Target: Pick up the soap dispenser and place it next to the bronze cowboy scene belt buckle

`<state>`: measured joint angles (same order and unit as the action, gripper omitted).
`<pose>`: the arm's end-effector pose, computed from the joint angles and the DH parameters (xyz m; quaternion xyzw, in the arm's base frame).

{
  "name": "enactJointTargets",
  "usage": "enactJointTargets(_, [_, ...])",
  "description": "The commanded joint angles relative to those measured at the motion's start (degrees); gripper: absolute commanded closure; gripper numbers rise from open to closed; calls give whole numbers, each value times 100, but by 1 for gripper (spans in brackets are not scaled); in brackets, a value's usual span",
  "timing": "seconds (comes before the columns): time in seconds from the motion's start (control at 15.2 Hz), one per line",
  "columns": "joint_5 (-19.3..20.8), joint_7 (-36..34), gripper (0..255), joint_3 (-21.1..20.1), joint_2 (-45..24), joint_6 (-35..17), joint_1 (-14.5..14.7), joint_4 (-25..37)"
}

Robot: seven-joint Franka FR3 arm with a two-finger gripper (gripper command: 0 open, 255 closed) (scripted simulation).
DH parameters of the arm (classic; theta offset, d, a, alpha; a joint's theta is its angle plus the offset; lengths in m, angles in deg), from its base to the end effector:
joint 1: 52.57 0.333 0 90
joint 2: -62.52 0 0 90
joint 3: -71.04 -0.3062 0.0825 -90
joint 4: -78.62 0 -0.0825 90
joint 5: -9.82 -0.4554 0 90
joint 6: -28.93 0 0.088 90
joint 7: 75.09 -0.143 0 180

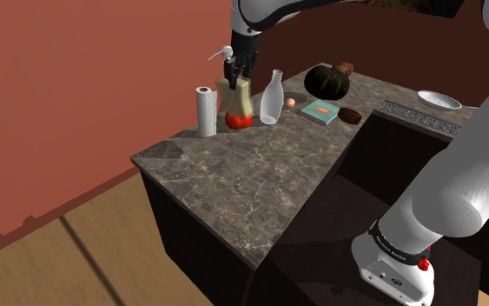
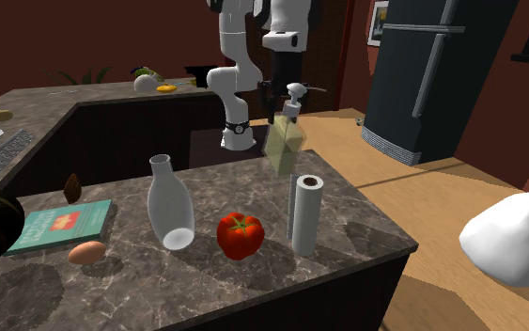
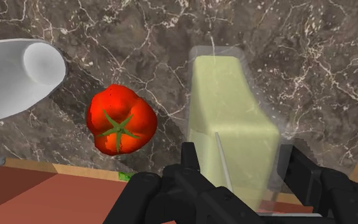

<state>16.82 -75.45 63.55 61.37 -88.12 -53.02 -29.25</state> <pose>0.6498 0.0692 0.4385 0.9927 0.0818 0.0734 0.0502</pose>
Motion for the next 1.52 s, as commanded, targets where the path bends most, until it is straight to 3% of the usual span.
enactJointTargets(0.0, [-13, 19, 255, -2, 26, 156, 2, 132])
enactJointTargets(1.45, [-50, 179, 255, -25, -100, 1879, 26, 1986])
